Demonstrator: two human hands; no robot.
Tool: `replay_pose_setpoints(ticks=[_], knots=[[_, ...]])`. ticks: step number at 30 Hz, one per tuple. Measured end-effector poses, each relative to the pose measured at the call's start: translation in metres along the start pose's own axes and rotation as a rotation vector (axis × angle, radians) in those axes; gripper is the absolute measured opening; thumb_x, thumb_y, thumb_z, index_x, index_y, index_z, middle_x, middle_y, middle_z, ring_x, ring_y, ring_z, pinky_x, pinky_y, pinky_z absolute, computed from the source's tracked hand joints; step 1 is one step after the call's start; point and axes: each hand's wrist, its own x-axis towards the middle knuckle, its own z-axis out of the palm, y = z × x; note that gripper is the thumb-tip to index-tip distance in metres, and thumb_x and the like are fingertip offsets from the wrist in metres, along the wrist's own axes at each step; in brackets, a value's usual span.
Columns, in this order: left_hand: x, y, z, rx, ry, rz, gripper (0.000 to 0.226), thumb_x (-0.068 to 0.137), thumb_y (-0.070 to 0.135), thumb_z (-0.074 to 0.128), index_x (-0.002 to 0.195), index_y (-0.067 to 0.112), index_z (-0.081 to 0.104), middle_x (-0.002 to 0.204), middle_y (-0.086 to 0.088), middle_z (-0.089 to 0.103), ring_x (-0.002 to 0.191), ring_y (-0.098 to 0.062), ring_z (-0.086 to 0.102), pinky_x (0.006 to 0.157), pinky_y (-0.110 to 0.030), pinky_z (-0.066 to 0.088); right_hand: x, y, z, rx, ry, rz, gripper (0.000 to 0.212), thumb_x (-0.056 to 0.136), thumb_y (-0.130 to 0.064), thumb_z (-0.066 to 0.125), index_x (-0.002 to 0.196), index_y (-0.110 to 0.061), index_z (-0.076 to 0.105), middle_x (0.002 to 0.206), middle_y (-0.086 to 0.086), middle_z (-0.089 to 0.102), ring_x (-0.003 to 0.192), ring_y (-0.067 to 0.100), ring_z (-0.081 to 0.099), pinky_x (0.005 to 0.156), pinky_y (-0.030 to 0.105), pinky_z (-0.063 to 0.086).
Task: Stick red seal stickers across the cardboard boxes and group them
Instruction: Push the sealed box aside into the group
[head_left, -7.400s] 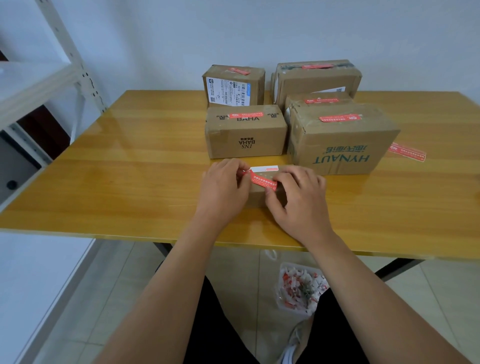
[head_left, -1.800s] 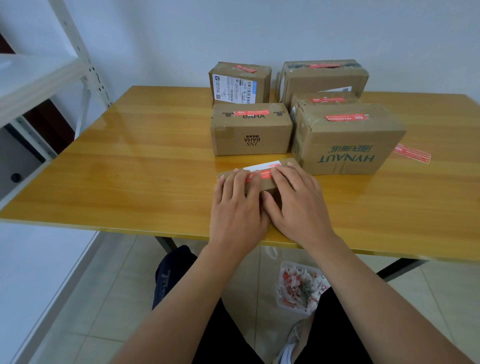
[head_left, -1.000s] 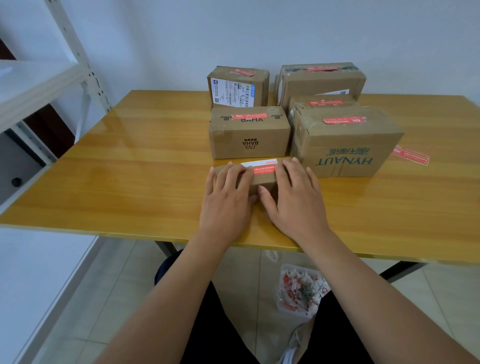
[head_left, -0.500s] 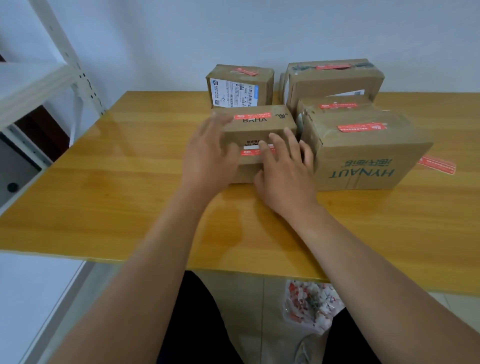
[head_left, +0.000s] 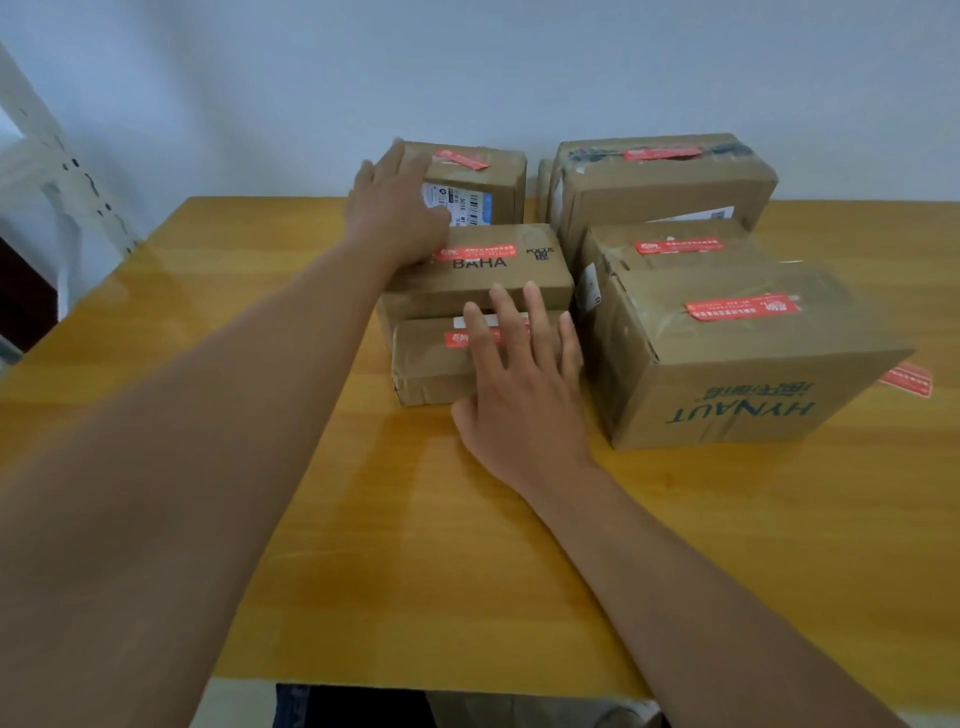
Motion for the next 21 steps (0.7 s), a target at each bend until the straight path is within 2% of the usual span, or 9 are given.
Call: replay_pose_setpoints(ticks=[2, 5, 7, 10, 13, 15, 16, 19, 21], knots=[[0.013, 0.001, 0.005, 0.038, -0.016, -0.004, 0.07, 0.088, 0.029, 0.05, 0.153, 0.028, 0.024, 0.164, 0.0, 0.011, 0.149, -0.035, 0.008, 0.12, -0.05, 0.013, 0.001, 0.003, 0.002, 0.004, 0.0, 0.016, 0.076, 0.082, -0.035, 0.057, 0.151, -0.017, 0.031, 0.162, 0.01, 0.02, 0.151, 0.033, 0.005, 0.12, 0.054, 0.003], [0.022, -0.001, 0.006, 0.087, -0.023, 0.006, 0.068, 0.084, 0.035, 0.049, 0.148, 0.031, 0.029, 0.153, -0.007, 0.035, 0.139, -0.037, 0.029, 0.114, -0.054, 0.026, 0.002, 0.006, 0.004, 0.025, -0.013, 0.035, 0.076, 0.082, -0.034, 0.057, 0.152, -0.018, 0.03, 0.162, 0.009, 0.018, 0.151, 0.032, 0.003, 0.12, 0.053, -0.001], [0.02, -0.004, 0.006, 0.149, -0.02, -0.001, 0.065, 0.088, 0.037, 0.05, 0.149, 0.036, 0.028, 0.149, -0.01, 0.035, 0.135, -0.038, 0.031, 0.11, -0.052, 0.027, 0.002, 0.006, 0.004, 0.037, -0.023, 0.036, 0.076, 0.083, -0.034, 0.057, 0.152, -0.018, 0.029, 0.163, 0.009, 0.018, 0.151, 0.032, 0.002, 0.119, 0.053, -0.002], [0.018, -0.006, 0.003, 0.233, 0.045, -0.024, 0.056, 0.088, 0.04, 0.052, 0.142, 0.034, 0.042, 0.141, -0.014, 0.035, 0.128, -0.04, 0.032, 0.106, -0.051, 0.028, 0.003, 0.009, 0.003, 0.071, -0.044, 0.051, 0.076, 0.084, -0.034, 0.056, 0.153, -0.019, 0.027, 0.163, 0.009, 0.016, 0.151, 0.031, -0.001, 0.119, 0.052, -0.006], [0.019, -0.015, 0.0, 0.23, 0.102, -0.028, 0.058, 0.083, 0.045, 0.059, 0.136, 0.023, 0.047, 0.148, -0.016, 0.03, 0.141, -0.039, 0.02, 0.114, -0.052, 0.021, 0.003, 0.011, 0.002, 0.09, -0.059, 0.058, 0.076, 0.085, -0.036, 0.055, 0.153, -0.02, 0.025, 0.163, 0.008, 0.014, 0.151, 0.03, -0.003, 0.119, 0.052, -0.006], [0.022, -0.024, -0.002, 0.241, 0.078, -0.048, 0.076, 0.083, 0.05, 0.059, 0.146, 0.015, 0.034, 0.159, -0.015, 0.02, 0.149, -0.036, 0.005, 0.119, -0.054, 0.009, 0.003, 0.012, 0.002, 0.097, -0.077, 0.051, 0.075, 0.086, -0.04, 0.054, 0.153, -0.021, 0.025, 0.164, 0.008, 0.013, 0.151, 0.029, -0.004, 0.12, 0.053, -0.005], [0.023, -0.029, -0.004, 0.252, 0.059, -0.062, 0.082, 0.084, 0.053, 0.057, 0.149, 0.012, 0.028, 0.16, -0.015, 0.019, 0.15, -0.035, 0.005, 0.119, -0.055, 0.007, 0.003, 0.012, 0.003, 0.095, -0.085, 0.045, 0.074, 0.087, -0.041, 0.053, 0.153, -0.021, 0.025, 0.164, 0.007, 0.012, 0.151, 0.028, -0.005, 0.119, 0.054, -0.005], [0.024, -0.046, -0.011, 0.278, 0.034, -0.092, 0.079, 0.083, 0.059, 0.053, 0.144, 0.013, 0.034, 0.15, -0.017, 0.036, 0.14, -0.04, 0.028, 0.116, -0.06, 0.014, 0.003, 0.012, 0.004, 0.078, -0.089, 0.033, 0.073, 0.088, -0.043, 0.053, 0.152, -0.022, 0.025, 0.164, 0.006, 0.011, 0.151, 0.028, -0.006, 0.119, 0.054, -0.006], [0.022, -0.057, -0.018, 0.339, 0.03, -0.128, 0.075, 0.085, 0.06, 0.051, 0.144, 0.016, 0.035, 0.146, -0.019, 0.036, 0.134, -0.045, 0.034, 0.112, -0.059, 0.021, 0.003, 0.012, 0.004, 0.079, -0.088, 0.031, 0.073, 0.088, -0.043, 0.053, 0.152, -0.022, 0.027, 0.164, 0.007, 0.013, 0.151, 0.028, -0.005, 0.118, 0.053, -0.007]])
